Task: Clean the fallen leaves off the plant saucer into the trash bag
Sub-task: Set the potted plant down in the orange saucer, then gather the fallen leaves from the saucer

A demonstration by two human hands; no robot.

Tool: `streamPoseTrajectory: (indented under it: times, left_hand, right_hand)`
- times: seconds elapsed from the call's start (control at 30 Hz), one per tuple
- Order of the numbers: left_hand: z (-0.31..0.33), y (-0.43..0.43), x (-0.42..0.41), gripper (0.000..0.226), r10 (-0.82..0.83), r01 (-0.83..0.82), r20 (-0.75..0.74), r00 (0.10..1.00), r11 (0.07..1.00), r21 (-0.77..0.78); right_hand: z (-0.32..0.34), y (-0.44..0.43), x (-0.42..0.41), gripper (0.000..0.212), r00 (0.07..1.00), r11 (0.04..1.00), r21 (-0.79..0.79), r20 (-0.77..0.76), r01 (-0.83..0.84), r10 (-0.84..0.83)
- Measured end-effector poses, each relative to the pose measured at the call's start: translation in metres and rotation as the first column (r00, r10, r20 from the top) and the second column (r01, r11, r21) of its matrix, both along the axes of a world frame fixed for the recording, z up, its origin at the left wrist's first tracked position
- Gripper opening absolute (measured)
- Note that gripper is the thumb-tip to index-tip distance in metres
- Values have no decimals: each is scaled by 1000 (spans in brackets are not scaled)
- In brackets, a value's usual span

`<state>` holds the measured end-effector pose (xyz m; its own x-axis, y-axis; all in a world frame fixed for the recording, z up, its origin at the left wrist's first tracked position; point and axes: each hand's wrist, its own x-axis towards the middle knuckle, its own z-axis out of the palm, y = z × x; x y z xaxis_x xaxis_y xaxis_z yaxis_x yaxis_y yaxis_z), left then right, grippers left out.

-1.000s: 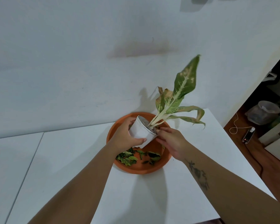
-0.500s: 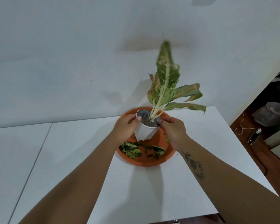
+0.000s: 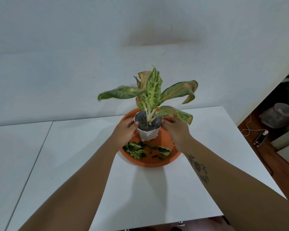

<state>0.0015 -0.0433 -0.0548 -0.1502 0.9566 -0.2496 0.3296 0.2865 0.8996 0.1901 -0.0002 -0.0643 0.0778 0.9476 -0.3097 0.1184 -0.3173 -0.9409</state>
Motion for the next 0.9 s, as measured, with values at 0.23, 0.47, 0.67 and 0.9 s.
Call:
streamPoseTrajectory:
  times: [0.23, 0.47, 0.67, 0.9]
  left_hand:
    - [-10, -3, -10, 30, -83, 86, -318, 944, 996, -5]
    - [-38, -19, 11, 81, -446, 299, -779, 441, 891, -341]
    - [-35, -25, 15, 77, -492, 344, -709, 506, 869, -357]
    - [-36, -41, 1, 29, -501, 521, -483, 718, 847, -104]
  right_hand:
    - [-19, 8, 21, 31, 794, 932, 159, 582, -325, 177]
    - [-39, 7, 22, 55, 199, 735, -102, 930, -670, 311]
    - [-37, -12, 18, 55, 185, 668, -230, 852, -707, 489]
    - [-24, -42, 17, 30, 261, 513, -109, 760, -852, 596]
